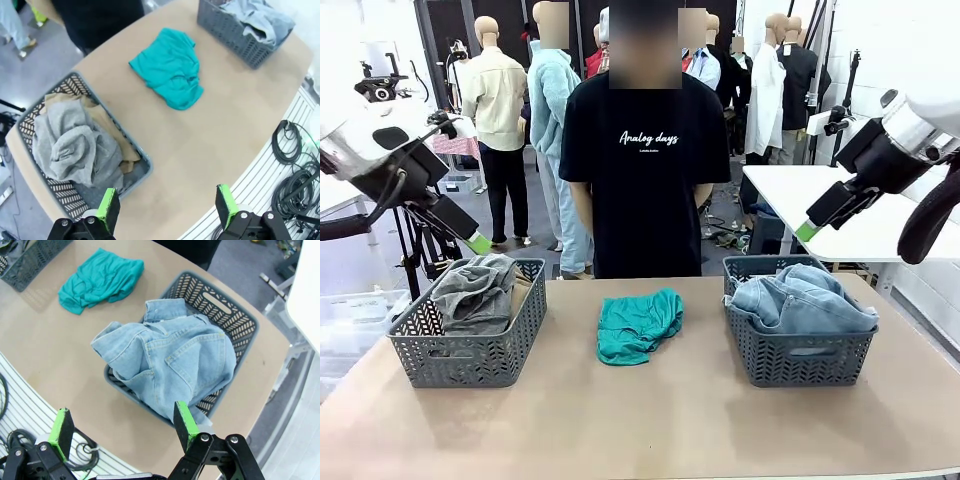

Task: Sort the tops and bottoms.
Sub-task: Lift clothes from the center of the table with your right hand.

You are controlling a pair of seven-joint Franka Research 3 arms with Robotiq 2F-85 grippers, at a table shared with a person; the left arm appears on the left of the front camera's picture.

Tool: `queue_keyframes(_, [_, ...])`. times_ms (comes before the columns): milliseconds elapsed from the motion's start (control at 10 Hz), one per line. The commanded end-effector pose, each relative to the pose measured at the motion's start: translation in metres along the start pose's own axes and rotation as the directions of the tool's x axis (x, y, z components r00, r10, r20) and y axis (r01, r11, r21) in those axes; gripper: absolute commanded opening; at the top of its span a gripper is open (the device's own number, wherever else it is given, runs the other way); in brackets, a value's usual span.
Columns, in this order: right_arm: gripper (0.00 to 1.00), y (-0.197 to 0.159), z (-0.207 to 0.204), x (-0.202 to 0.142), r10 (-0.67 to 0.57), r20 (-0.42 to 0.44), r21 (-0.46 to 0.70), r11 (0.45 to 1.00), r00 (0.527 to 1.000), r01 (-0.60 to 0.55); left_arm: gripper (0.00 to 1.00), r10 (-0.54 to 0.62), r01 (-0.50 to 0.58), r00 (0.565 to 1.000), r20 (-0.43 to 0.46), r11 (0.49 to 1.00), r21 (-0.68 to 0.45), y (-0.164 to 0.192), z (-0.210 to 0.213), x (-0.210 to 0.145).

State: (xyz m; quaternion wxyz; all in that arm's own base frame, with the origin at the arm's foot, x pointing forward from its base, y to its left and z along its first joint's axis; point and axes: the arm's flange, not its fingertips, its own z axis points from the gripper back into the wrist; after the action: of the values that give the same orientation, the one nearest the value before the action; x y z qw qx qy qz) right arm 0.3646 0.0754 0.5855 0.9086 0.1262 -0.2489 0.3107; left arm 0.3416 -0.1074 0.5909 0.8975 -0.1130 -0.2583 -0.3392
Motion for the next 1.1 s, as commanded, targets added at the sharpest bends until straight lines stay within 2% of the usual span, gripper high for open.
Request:
queue_keyframes(0, [1.0,0.001,-0.002,0.001,-0.013,-0.007,-0.026,1.0,1.0,0.012,1.0,0.03,-0.031,0.999,0.037,0.999,0.035,0.0,0.002,-0.004])
queue_keyframes(100, [1.0,0.001,-0.002,0.001,-0.013,-0.007,-0.026,1.0,1.0,0.012,1.0,0.0,0.0,1.0,0.0,1.0,0.0,0.0,0.0,0.0])
queue_keyframes(700, [1.0,0.0,0.0,0.0,0.0,0.0,0.0,1.0,1.0,0.0,1.0,0.0,0.0,1.0,0.0,1.0,0.0,0.0,0.0,0.0])
queue_keyframes(800, [1.0,0.005,-0.005,0.024,0.042,-0.018,0.003,0.999,0.999,-0.042,1.0,0.0,0.0,1.0,0.0,1.0,0.0,0.0,0.0,0.0])
queue_keyframes(1000, [1.0,0.021,-0.025,0.097,0.142,-0.018,-0.005,0.99,0.99,-0.142,1.0,0.0,0.0,1.0,0.0,1.0,0.0,0.0,0.0,0.0])
